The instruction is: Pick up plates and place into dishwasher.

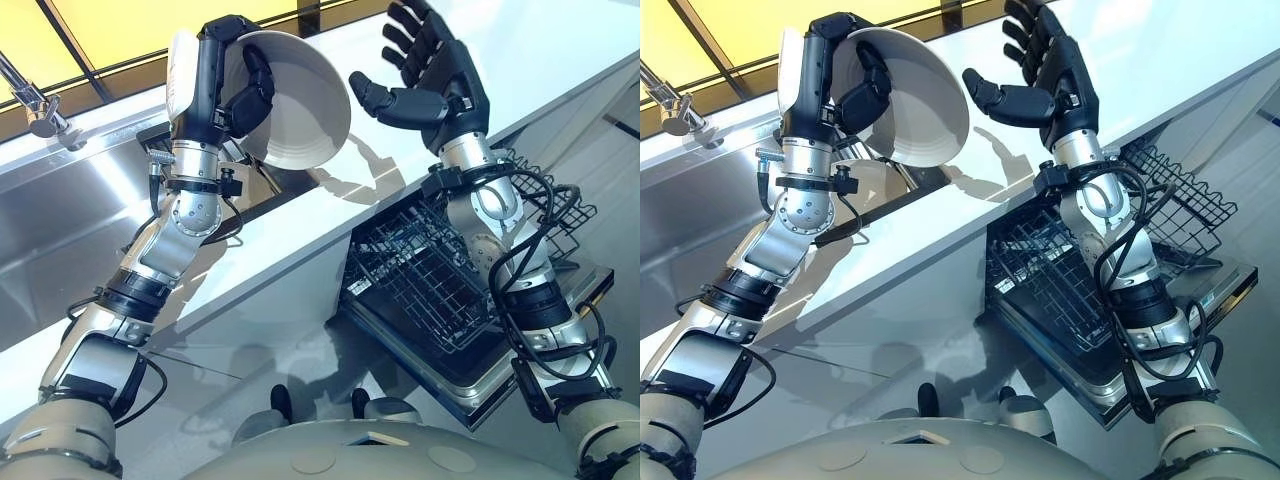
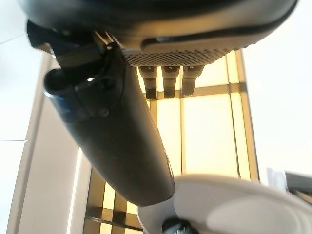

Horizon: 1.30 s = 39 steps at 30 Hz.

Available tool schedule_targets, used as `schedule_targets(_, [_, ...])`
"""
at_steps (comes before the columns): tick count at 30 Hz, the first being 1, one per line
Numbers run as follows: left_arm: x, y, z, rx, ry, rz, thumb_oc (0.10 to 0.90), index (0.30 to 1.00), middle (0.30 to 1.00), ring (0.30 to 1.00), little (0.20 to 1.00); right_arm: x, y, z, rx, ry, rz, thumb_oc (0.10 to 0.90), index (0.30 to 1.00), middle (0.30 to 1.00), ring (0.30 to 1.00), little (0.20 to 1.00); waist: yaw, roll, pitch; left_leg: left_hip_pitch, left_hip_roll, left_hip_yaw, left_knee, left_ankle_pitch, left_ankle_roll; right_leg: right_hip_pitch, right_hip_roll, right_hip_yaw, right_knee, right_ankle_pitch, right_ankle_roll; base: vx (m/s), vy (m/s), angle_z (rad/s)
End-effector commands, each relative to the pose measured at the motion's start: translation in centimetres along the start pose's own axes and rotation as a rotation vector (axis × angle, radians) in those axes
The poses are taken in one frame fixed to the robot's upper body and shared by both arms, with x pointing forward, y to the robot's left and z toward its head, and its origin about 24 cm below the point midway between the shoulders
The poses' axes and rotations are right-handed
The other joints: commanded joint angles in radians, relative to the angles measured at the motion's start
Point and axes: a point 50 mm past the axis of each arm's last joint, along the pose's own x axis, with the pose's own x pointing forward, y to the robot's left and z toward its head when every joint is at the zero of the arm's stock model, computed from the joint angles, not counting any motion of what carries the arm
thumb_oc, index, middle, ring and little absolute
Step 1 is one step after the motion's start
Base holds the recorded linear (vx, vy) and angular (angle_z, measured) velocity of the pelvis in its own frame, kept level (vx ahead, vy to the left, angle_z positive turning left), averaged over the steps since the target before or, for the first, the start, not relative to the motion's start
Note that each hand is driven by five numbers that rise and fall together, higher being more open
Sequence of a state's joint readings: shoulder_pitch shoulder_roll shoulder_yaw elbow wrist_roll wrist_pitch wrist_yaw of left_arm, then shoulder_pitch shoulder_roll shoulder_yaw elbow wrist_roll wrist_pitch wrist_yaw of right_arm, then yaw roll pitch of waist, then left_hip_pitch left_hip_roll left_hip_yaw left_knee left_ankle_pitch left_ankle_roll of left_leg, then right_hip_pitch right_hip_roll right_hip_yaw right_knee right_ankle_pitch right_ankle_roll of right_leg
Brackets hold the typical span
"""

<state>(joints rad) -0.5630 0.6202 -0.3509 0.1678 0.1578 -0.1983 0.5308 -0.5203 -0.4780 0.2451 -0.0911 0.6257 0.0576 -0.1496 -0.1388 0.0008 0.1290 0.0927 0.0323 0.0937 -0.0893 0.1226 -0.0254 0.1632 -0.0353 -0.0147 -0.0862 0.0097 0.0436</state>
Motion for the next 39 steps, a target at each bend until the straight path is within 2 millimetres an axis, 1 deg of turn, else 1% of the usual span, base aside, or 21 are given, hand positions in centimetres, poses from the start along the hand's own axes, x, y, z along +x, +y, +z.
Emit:
schedule_targets(1, [2.4,2.7,0.6,0.023,-0.082,0.152,0.100,0.300,0.300,0.300,0.200,0.4,2.9,5.0,0.137,-0.241,0.137,0.800,0.900,0.900,0.900,0.900,0.011,0.008,-0.106,0.039,-0.057,0.038,0.002,-0.131,0.031,-0.093,0.069,-0.032,0.104,-0.032,0.028,-0.01,-0.002,-0.03])
schedule_targets(8, [2.3,1.6,0.8,0.004,-0.090,0.111,0.100,0.300,0.300,0.300,0.200,0.5,4.0,4.6,0.165,-0.213,0.173,0.800,0.900,0.900,0.900,0.900,0.008,0.007,-0.110,0.039,-0.057,0.042,0.002,-0.131,0.032,-0.095,0.068,-0.030,0.102,-0.029,0.030,0.00,0.000,0.00])
schedule_targets(20, [2.3,-0.9,2.9,-0.051,-0.160,-0.011,0.100,0.300,0.300,0.300,0.200,1.1,6.1,2.3,0.195,-0.071,0.225,0.800,0.900,0.900,0.900,0.900,0.024,0.001,-0.110,0.031,-0.058,0.031,0.002,-0.124,0.036,-0.094,0.065,-0.040,0.098,-0.026,0.029,0.00,0.000,0.00])
schedule_targets(27, [2.2,-1.1,4.1,-0.113,-0.209,-0.024,0.100,0.300,0.300,0.300,0.200,1.4,5.9,0.7,0.133,-0.003,0.180,0.800,0.900,0.900,0.900,0.900,0.032,-0.001,-0.108,0.028,-0.059,0.023,0.002,-0.119,0.035,-0.094,0.065,-0.043,0.097,-0.024,0.029,0.00,0.000,0.00])
schedule_targets(33, [1.9,-1.5,5.1,-0.190,-0.216,-0.063,0.100,0.300,0.300,0.300,0.200,1.6,5.9,0.4,0.141,-0.002,0.138,0.800,0.900,0.900,0.900,0.900,0.043,-0.002,-0.103,0.026,-0.059,0.012,0.002,-0.117,0.037,-0.092,0.065,-0.047,0.097,-0.024,0.027,0.00,0.000,0.00])
schedule_targets(34, [1.7,-1.8,5.2,-0.200,-0.217,-0.073,0.100,0.300,0.300,0.300,0.200,1.6,5.9,0.3,0.147,0.002,0.129,0.737,0.846,0.846,0.846,0.837,0.045,-0.002,-0.101,0.026,-0.060,0.009,0.002,-0.116,0.038,-0.092,0.065,-0.047,0.097,-0.025,0.027,0.00,0.000,0.00])
schedule_targets(35, [1.6,-1.9,5.2,-0.204,-0.219,-0.080,0.100,0.300,0.300,0.300,0.200,1.7,5.9,0.2,0.147,0.005,0.122,0.558,0.693,0.693,0.693,0.658,0.046,-0.001,-0.100,0.027,-0.060,0.008,0.002,-0.117,0.038,-0.091,0.065,-0.047,0.097,-0.025,0.027,0.00,0.000,0.00])
schedule_targets(36, [1.5,-1.9,5.2,-0.208,-0.220,-0.085,0.100,0.300,0.300,0.300,0.200,1.7,5.9,0.1,0.149,0.012,0.118,0.322,0.491,0.491,0.491,0.422,0.048,-0.001,-0.100,0.027,-0.060,0.006,0.002,-0.117,0.039,-0.090,0.064,-0.048,0.099,-0.026,0.027,0.00,0.000,0.00])
schedule_targets(37, [1.4,-2.0,5.3,-0.210,-0.225,-0.088,0.100,0.300,0.300,0.300,0.200,1.7,5.9,-0.1,0.150,0.025,0.112,0.204,0.389,0.389,0.389,0.304,0.050,-0.002,-0.099,0.027,-0.061,0.004,0.002,-0.117,0.039,-0.091,0.064,-0.049,0.101,-0.027,0.028,0.00,0.000,0.00])
schedule_targets(39, [1.3,-2.0,5.4,-0.212,-0.231,-0.092,0.100,0.300,0.300,0.300,0.200,1.7,5.8,-0.3,0.145,0.033,0.103,0.100,0.300,0.300,0.300,0.200,0.052,-0.002,-0.099,0.026,-0.060,0.003,0.002,-0.116,0.039,-0.092,0.063,-0.051,0.103,-0.028,0.027,0.00,0.000,0.00])
